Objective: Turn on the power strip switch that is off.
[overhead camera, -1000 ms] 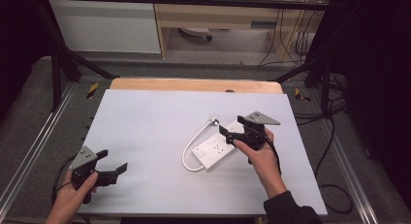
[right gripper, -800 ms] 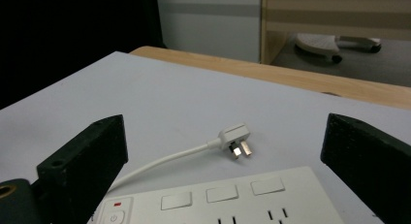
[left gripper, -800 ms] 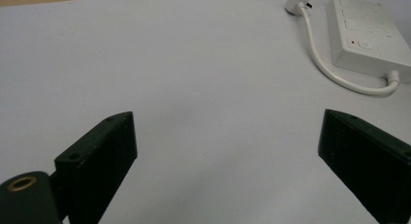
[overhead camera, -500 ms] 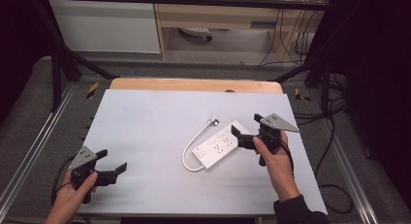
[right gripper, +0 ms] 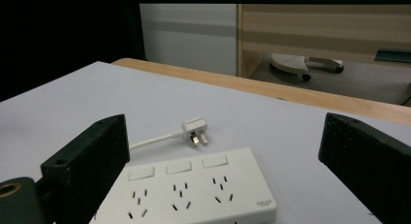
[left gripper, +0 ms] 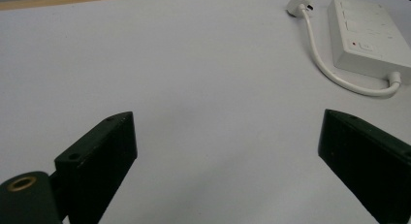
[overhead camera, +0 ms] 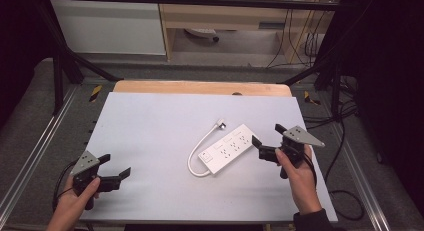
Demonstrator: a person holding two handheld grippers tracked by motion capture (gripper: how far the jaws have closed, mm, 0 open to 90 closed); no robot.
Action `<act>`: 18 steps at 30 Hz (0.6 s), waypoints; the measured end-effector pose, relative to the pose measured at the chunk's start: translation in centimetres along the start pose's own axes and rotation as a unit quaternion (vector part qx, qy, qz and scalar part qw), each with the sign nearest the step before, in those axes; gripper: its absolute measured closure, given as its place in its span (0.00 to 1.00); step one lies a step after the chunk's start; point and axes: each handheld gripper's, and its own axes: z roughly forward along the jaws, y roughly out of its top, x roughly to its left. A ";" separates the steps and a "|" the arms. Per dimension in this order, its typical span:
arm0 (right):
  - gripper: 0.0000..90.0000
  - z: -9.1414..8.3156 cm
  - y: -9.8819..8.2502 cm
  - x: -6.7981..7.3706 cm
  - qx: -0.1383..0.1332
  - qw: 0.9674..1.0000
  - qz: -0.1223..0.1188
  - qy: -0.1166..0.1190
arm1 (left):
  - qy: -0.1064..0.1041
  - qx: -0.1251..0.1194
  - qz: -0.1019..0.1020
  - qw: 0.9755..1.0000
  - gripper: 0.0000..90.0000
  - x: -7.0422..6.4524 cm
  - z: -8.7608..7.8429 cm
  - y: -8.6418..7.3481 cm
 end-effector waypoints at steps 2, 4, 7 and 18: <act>0.05 -0.3 -0.5 -0.4 0.002 1.000 0.001 -0.004 | 0.000 0.000 0.001 1.000 0.08 0.0 0.0 0.0; 0.05 -0.7 -0.9 -0.8 0.002 1.000 0.006 -0.007 | 0.000 0.000 0.001 1.000 0.08 0.0 0.0 0.0; 0.05 -1.2 -1.4 -1.3 0.003 1.000 0.010 -0.012 | 0.000 -0.001 0.001 1.000 0.08 0.0 0.0 0.0; 0.04 -2.4 -3.7 -2.9 0.012 0.999 0.012 -0.028 | 0.001 -0.002 0.001 1.000 0.08 0.0 0.0 0.0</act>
